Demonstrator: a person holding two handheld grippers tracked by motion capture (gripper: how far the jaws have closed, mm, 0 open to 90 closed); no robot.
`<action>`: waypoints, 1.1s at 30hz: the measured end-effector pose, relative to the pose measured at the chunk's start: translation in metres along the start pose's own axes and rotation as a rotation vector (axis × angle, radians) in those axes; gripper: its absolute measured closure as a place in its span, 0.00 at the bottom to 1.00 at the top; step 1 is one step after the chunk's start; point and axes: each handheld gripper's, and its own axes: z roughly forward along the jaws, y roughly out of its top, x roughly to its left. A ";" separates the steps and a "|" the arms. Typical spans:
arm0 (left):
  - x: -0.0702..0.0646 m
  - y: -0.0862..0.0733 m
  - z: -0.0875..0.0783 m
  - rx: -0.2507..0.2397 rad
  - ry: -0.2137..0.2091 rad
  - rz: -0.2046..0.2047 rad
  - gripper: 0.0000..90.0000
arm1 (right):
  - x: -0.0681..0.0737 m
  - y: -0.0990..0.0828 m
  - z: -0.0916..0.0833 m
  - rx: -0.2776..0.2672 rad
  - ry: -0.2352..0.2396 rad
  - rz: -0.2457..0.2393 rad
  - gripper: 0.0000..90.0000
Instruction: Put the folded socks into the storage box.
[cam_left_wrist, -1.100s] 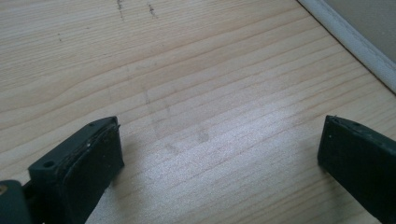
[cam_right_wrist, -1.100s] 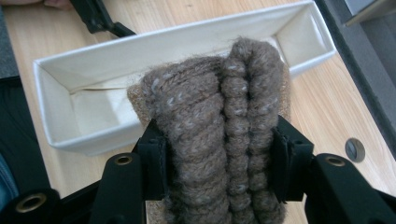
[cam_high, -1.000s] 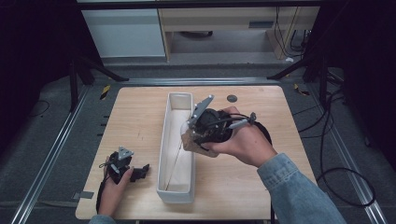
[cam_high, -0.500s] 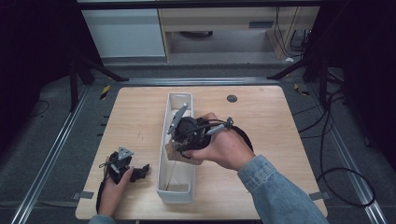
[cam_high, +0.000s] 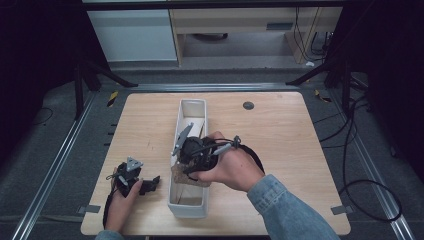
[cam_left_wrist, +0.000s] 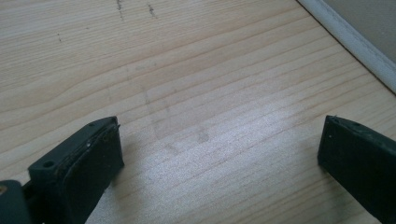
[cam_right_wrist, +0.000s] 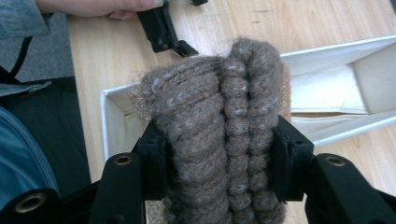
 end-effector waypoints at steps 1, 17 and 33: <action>0.000 0.000 0.000 -0.001 0.000 -0.001 0.00 | 0.001 -0.001 0.001 0.002 0.002 -0.004 0.54; 0.000 0.000 0.000 -0.001 0.000 -0.001 0.00 | 0.016 0.000 0.006 0.032 0.029 -0.019 0.54; 0.000 0.000 0.000 -0.001 0.000 -0.001 0.00 | 0.023 0.002 0.033 0.082 0.041 -0.014 0.54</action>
